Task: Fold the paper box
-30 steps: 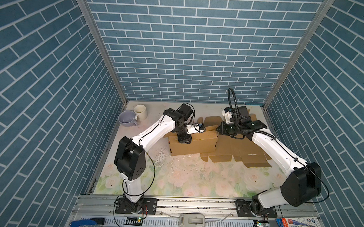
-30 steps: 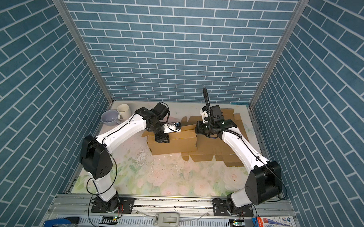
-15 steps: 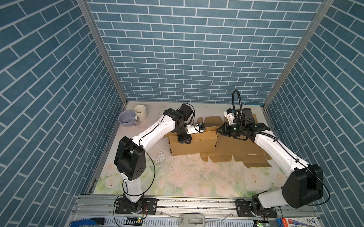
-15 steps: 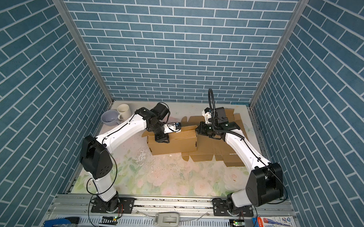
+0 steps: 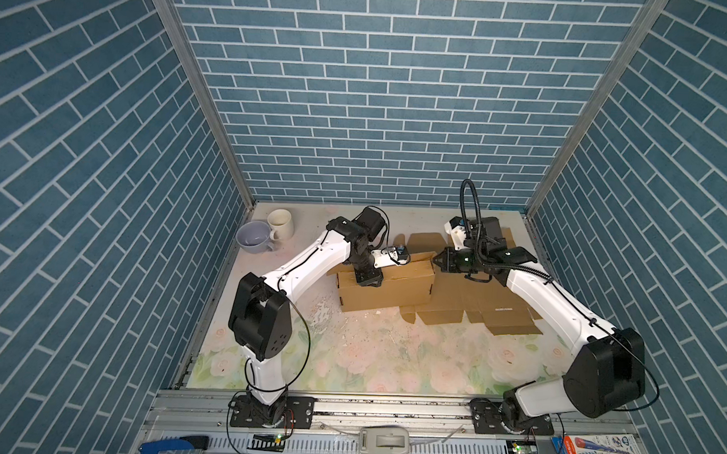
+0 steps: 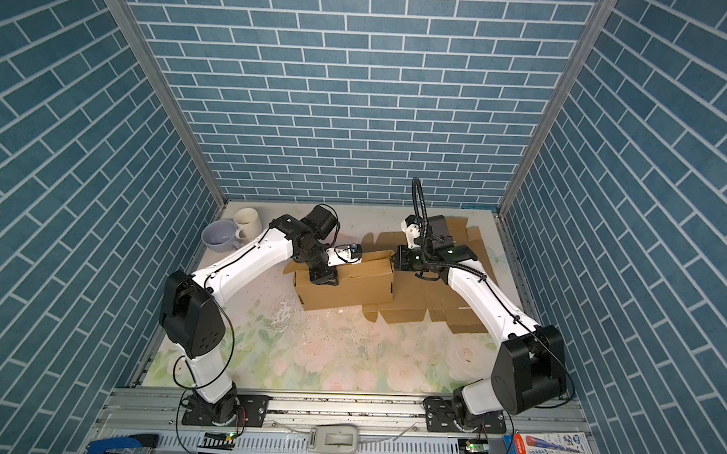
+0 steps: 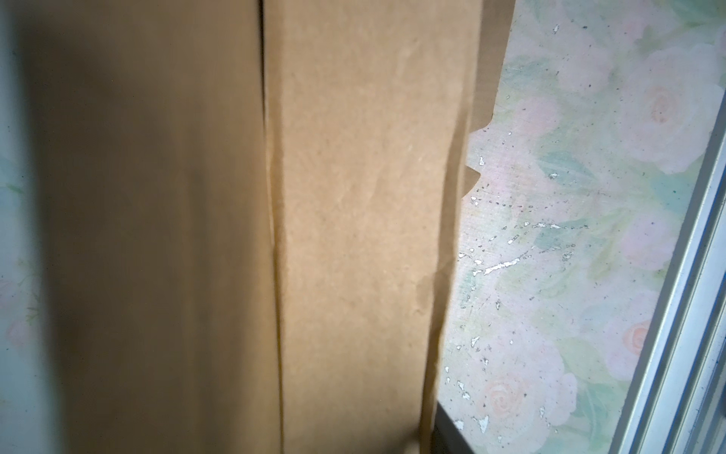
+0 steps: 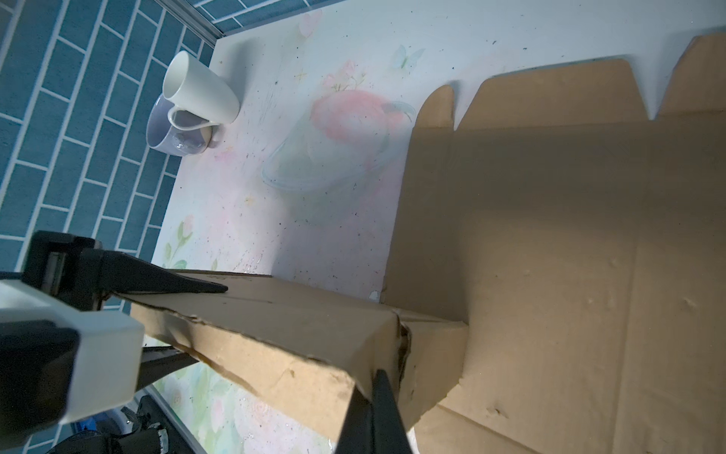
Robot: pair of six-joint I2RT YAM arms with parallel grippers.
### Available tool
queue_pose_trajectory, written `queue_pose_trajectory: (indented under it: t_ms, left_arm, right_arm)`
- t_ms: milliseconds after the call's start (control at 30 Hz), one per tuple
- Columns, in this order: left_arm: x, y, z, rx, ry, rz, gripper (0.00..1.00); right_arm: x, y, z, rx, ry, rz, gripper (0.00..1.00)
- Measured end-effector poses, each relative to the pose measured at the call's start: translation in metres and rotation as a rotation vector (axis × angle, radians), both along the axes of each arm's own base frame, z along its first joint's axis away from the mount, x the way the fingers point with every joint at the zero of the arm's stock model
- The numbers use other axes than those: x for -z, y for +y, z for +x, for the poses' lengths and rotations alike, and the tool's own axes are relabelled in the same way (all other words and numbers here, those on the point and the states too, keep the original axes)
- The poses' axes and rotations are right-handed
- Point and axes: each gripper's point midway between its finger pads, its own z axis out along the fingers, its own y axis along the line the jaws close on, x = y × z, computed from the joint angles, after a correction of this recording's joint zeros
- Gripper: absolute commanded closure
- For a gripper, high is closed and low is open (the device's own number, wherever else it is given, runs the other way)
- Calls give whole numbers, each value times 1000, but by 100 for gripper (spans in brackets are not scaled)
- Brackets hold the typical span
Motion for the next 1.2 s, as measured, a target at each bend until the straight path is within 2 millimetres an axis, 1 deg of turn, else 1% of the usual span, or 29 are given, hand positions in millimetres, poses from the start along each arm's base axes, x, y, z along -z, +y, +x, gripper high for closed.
queue_pose_trajectory:
  t_ms: [533,833,1000,1200]
  left_arm:
    - [0,0,0,-2,-1,1,54]
    - [0,0,2,-8,-6,2,54]
    - [0,0,3,-12,-13,5,49]
    - [0,4,10,-32,-47,30,40]
  right_arm:
    - [-3,3,-3,-2,2,10,100]
    - [7,0,-2,-4,-18,-28,100]
    - [6,0,-2,-5,-25,-32,100]
    - [9,0,-2,0,-20,-49,100]
